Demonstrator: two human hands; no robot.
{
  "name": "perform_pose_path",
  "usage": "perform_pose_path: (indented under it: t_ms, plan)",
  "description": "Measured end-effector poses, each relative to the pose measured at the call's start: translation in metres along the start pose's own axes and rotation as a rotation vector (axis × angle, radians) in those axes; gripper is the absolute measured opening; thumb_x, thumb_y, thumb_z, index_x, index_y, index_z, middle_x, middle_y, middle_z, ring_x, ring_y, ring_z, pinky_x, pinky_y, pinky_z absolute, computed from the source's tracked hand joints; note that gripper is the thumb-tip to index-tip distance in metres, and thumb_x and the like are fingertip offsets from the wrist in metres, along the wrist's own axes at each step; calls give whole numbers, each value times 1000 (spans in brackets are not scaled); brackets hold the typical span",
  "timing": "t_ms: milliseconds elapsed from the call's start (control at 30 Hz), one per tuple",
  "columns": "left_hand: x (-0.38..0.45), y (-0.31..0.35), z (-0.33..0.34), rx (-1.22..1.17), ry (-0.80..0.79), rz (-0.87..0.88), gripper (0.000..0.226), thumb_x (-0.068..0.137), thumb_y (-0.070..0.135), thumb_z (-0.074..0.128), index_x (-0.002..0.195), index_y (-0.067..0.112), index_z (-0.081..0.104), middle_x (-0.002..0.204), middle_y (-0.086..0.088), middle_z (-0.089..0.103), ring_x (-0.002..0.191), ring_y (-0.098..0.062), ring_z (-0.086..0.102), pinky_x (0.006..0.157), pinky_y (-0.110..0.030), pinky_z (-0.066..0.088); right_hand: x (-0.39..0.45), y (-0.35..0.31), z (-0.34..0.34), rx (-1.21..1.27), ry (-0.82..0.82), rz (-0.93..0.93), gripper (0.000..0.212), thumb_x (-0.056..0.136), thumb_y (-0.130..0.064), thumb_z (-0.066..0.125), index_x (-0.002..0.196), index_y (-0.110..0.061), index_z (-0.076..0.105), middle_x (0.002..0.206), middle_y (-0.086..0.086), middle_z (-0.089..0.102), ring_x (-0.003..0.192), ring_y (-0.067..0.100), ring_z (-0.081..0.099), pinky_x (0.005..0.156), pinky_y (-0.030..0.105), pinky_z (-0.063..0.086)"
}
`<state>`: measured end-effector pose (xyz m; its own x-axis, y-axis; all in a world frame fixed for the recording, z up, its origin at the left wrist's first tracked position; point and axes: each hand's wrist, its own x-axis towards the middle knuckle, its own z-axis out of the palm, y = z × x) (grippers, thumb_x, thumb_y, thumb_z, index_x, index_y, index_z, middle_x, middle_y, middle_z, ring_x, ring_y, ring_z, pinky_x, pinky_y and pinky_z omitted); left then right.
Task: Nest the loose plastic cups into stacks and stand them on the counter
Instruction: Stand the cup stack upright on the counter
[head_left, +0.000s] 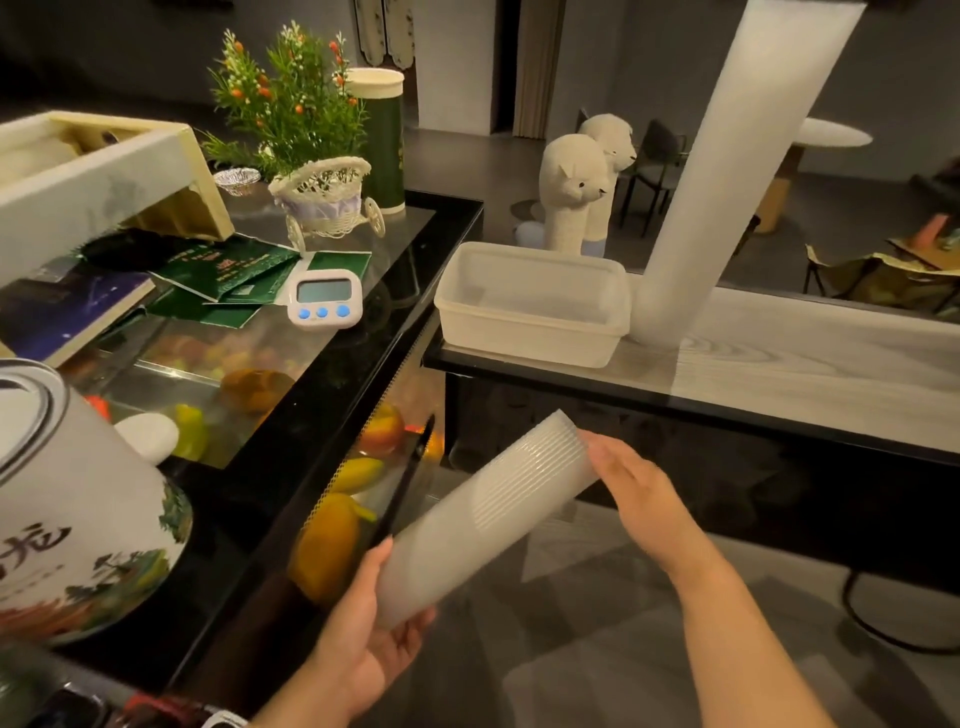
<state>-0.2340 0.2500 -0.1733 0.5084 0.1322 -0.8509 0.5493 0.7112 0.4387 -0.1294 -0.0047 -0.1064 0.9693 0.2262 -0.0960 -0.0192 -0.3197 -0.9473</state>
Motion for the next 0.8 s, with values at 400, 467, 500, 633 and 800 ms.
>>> perform_pose_path:
  t_ms: [400, 467, 500, 633, 800]
  plan:
    - [18, -2, -4, -87, 12, -126, 71, 76, 66, 68, 119, 9, 61, 111, -21, 68, 67, -28, 65, 49, -29, 50, 64, 89, 34, -300, 330, 378, 53, 92, -29, 63, 140, -29, 42, 142, 12, 44, 125, 35, 49, 99, 40, 44]
    - [21, -1, -9, -77, 12, -144, 73, 75, 66, 67, 121, 10, 60, 114, -21, 67, 67, -28, 65, 48, -30, 50, 74, 110, 41, -557, 118, 397, 68, 92, -31, 61, 150, -30, 27, 155, 9, 27, 137, 37, 33, 108, 43, 36]
    - [23, -1, -12, -69, 15, -153, 74, 74, 66, 68, 122, 10, 60, 116, -21, 66, 68, -29, 65, 47, -30, 49, 78, 115, 43, -617, 53, 416, 70, 92, -32, 60, 152, -31, 23, 157, 7, 23, 139, 37, 29, 111, 44, 33]
    - [28, 1, -18, -52, 46, -157, 70, 75, 64, 68, 118, 9, 62, 110, -22, 68, 67, -30, 64, 51, -29, 48, 95, 130, 39, -699, -27, 431, 65, 89, -38, 61, 146, -27, 32, 138, 13, 47, 123, 36, 51, 103, 42, 44]
    - [35, -1, -15, -32, 87, -138, 64, 77, 61, 69, 112, 7, 59, 103, -23, 68, 69, -32, 63, 58, -31, 46, 96, 140, 29, -440, 54, 448, 71, 76, -46, 77, 135, -18, 48, 123, 12, 61, 106, 31, 59, 91, 37, 48]
